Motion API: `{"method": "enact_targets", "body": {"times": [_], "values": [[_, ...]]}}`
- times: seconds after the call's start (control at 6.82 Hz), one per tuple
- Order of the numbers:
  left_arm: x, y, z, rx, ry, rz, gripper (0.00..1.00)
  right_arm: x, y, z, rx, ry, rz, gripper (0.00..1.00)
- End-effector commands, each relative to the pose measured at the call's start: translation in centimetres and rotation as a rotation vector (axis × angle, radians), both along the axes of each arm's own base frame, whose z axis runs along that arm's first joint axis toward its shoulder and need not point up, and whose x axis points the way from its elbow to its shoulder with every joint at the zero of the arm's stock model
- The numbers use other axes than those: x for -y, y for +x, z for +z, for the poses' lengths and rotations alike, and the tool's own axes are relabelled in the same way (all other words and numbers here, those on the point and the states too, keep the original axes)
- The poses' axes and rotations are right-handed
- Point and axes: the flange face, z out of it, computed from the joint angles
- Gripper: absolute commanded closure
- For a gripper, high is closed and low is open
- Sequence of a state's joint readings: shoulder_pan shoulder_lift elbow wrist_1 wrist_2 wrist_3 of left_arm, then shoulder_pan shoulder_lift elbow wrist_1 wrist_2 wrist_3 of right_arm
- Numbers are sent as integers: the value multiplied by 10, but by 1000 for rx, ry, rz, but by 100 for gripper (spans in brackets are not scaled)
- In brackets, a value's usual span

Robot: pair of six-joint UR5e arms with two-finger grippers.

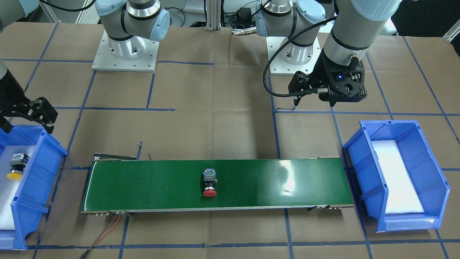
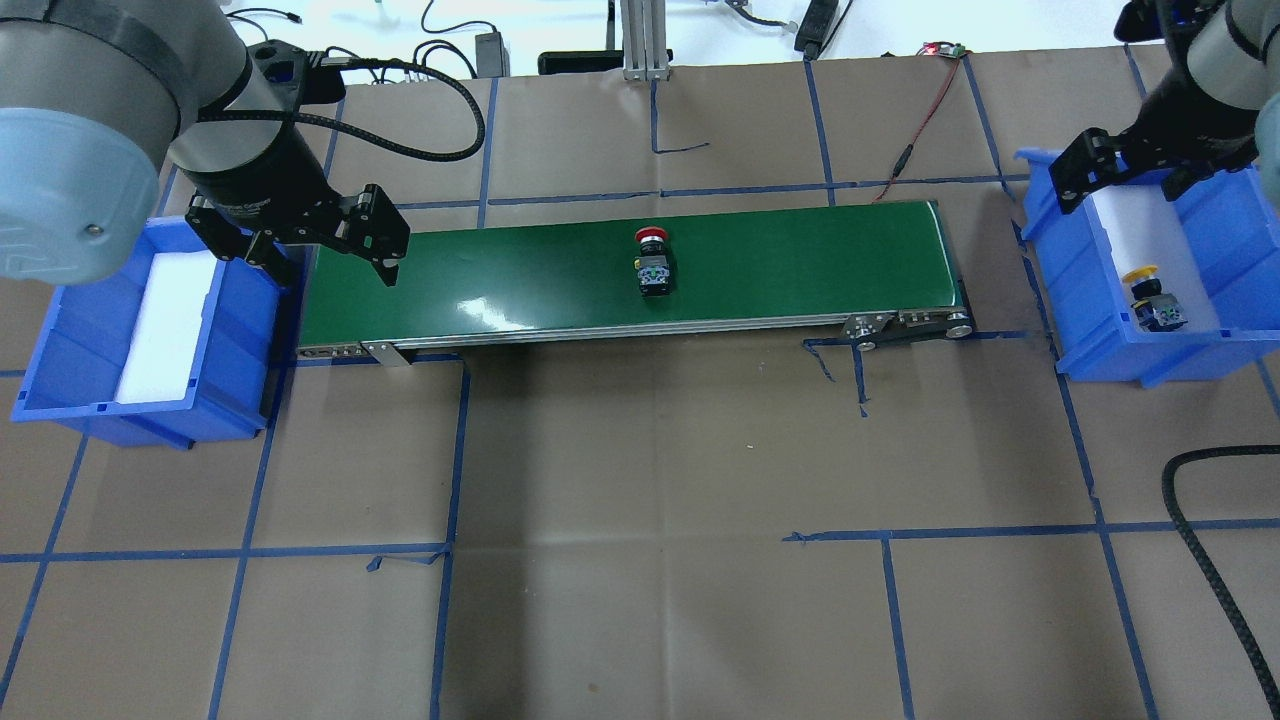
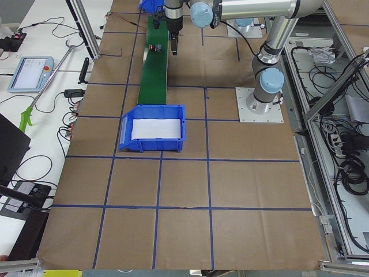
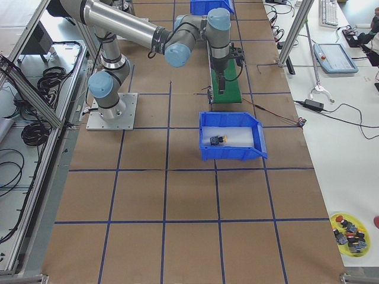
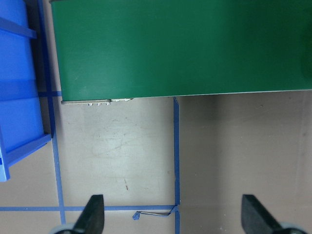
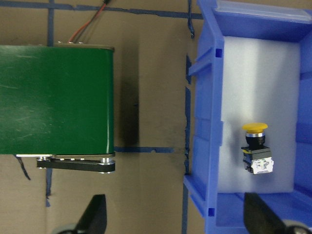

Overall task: Transport two buttons from left to right
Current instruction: 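Raise the right gripper and move it back over the conveyor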

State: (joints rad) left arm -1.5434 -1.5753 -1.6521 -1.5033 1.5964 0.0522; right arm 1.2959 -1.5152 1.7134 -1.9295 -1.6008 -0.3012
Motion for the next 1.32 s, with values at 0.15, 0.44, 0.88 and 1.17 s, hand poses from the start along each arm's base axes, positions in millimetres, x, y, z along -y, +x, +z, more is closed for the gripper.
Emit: {"method": "enact_targets", "body": {"times": [0.15, 0.44, 0.88, 1.17], "values": [[0, 0, 1, 0, -1, 0, 0, -13, 105, 7, 101, 7, -147, 1], [0, 0, 1, 0, -1, 0, 0, -17, 128, -5, 233, 35, -168, 1], [0, 0, 1, 0, -1, 0, 0, 0, 126, -39, 214, 88, -62, 0], [0, 0, 1, 0, -1, 0, 0, 21, 127, -45, 232, 88, -58, 0]]}}
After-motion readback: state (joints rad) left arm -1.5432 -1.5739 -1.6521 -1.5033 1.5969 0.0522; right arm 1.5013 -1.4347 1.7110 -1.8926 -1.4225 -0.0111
